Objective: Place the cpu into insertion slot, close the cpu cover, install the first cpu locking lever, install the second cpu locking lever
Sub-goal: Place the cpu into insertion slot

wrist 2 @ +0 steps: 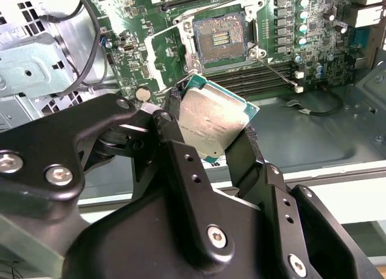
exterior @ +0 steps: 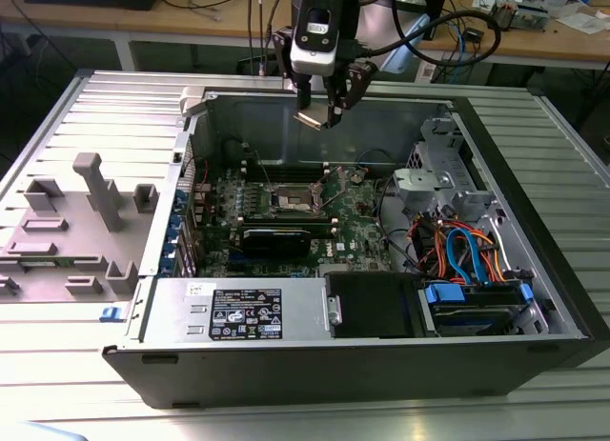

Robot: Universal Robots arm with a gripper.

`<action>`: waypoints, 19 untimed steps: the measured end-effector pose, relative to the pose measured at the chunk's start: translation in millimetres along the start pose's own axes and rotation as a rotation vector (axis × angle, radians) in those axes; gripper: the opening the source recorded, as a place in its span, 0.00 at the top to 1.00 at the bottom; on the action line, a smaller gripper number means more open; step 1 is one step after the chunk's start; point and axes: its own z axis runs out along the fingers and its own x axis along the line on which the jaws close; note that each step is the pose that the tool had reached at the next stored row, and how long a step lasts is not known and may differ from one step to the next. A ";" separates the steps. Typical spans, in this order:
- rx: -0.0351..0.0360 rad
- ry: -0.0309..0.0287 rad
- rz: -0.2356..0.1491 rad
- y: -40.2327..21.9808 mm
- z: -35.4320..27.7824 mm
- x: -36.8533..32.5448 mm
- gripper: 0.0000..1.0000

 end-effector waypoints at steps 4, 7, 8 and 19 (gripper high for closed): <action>-0.0002 -0.0009 0.010 0.0 0.0 0.0 0.45; -0.0004 -0.0016 0.018 0.0 0.0 0.0 0.45; -0.0004 -0.0017 0.020 0.0 0.0 0.0 0.45; -0.0010 -0.0048 0.054 0.0 0.1 0.0 0.45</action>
